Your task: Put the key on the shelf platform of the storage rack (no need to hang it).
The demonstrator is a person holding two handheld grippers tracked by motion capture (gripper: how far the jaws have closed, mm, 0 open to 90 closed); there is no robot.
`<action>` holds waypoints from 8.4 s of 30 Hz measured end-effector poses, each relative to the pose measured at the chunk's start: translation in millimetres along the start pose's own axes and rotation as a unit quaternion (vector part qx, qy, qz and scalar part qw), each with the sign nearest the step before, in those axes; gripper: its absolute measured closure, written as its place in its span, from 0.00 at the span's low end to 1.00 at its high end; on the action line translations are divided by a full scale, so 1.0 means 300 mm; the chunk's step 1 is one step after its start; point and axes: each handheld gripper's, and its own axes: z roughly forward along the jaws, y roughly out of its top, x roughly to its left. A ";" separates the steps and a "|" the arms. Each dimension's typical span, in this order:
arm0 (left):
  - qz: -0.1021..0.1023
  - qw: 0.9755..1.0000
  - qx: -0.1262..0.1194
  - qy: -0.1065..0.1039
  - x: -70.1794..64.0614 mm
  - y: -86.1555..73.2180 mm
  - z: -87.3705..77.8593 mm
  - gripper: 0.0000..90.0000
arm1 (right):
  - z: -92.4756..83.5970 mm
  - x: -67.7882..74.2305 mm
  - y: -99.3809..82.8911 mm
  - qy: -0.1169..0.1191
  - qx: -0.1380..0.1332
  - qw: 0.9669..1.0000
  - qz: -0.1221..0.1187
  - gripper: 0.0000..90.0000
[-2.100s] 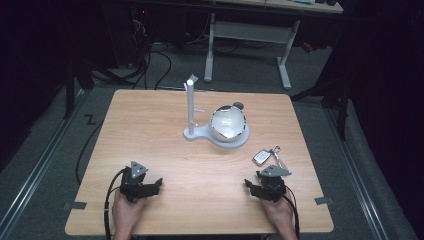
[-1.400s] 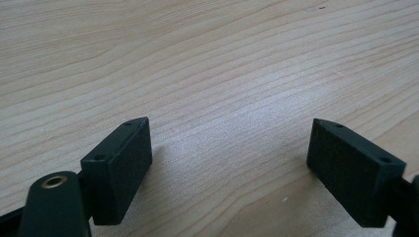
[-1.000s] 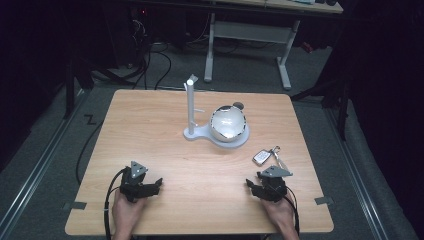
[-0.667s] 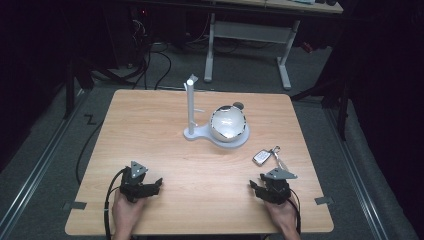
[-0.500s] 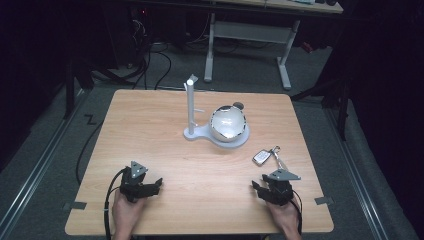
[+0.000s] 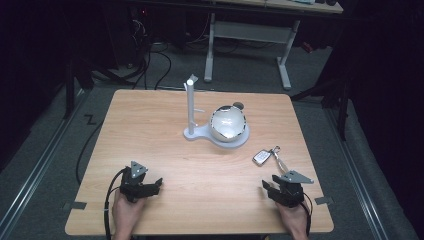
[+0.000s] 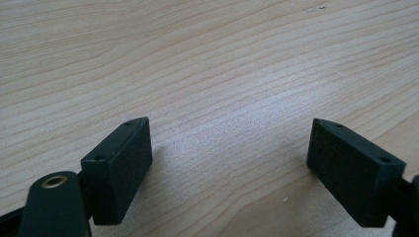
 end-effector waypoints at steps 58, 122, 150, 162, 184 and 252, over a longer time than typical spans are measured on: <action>0.005 1.000 -0.002 -0.002 0.002 0.002 0.002 0.20 | 0.042 -0.217 0.178 -0.029 0.007 0.999 0.044 0.64; 0.005 1.000 -0.002 -0.002 0.002 0.002 0.002 0.20 | 0.068 -0.238 0.264 -0.030 -0.010 0.999 0.016 0.91; 0.005 1.000 -0.002 -0.002 0.002 0.002 0.002 0.20 | -0.048 -0.205 0.377 0.038 -0.068 0.997 0.015 0.91; 0.001 1.000 -0.001 0.000 0.001 0.001 0.002 0.20 | -0.045 -0.196 0.412 0.070 -0.078 0.994 0.020 0.91; 0.003 1.000 -0.001 -0.001 0.001 0.002 0.002 0.20 | 0.001 -0.148 0.529 0.122 -0.105 0.987 0.024 0.91; 0.003 1.000 -0.003 -0.001 0.002 0.003 0.003 0.20 | 0.347 -0.029 0.731 0.105 -0.034 0.994 -0.001 0.91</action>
